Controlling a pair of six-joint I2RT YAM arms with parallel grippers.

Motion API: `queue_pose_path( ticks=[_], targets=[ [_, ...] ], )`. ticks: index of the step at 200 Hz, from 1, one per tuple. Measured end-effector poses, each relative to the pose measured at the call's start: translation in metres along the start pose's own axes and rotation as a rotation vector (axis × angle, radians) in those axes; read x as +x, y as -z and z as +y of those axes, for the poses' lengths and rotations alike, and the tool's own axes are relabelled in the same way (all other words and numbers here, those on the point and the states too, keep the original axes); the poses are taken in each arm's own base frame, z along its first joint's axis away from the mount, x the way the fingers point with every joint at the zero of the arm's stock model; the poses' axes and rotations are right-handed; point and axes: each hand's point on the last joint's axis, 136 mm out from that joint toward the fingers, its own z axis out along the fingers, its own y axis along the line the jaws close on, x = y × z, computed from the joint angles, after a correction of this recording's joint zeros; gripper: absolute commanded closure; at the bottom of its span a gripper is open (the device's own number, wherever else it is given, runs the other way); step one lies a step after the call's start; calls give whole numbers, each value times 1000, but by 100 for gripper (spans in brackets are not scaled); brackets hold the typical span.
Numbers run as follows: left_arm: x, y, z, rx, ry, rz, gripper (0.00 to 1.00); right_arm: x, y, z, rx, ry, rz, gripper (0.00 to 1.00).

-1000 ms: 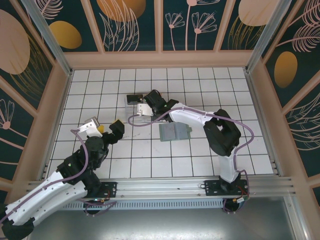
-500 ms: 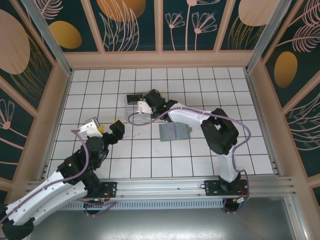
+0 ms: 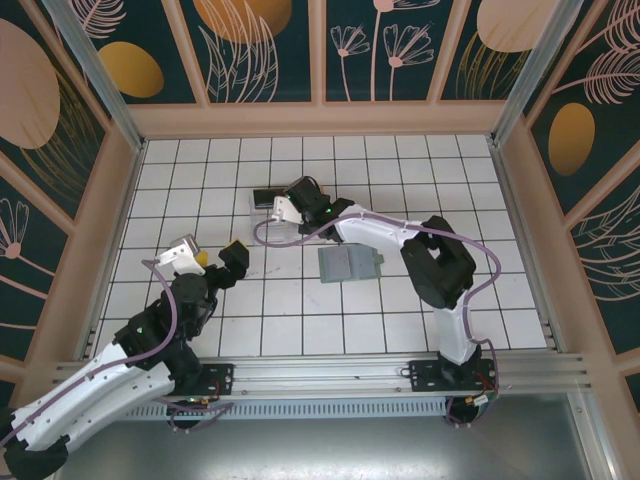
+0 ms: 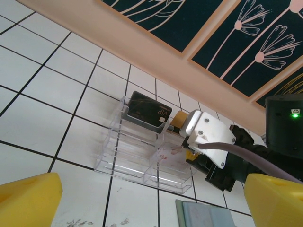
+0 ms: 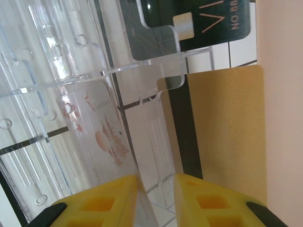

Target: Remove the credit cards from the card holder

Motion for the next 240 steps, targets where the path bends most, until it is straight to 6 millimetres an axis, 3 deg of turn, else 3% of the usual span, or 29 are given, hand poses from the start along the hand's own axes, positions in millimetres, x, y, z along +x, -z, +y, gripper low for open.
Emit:
queue_pose_path(
  ticks=[28,61,83,117,175,188,202,240],
  targets=[
    [2,-1,-1,1,-4,9,1,-5,16,-12,12,-93,-30,71],
    [11,-7,0,-17,-31,39,1,-10,55,-34,41,-228,-108,68],
    [19,-10,0,-21,-51,65,1,-3,75,-38,55,-305,-146,66],
    [31,-19,-8,-4,-78,109,1,21,91,-40,53,-490,-175,66],
    [71,-41,-30,48,-112,250,12,78,116,-63,-8,-1028,-261,71],
    [81,-48,-37,59,-107,290,17,85,115,-56,-52,-1121,-273,77],
    [94,-55,-45,71,-102,335,20,95,108,-35,-115,-1210,-256,83],
    [126,-71,-59,98,-70,434,26,129,89,28,-265,-1378,-135,80]
  ],
)
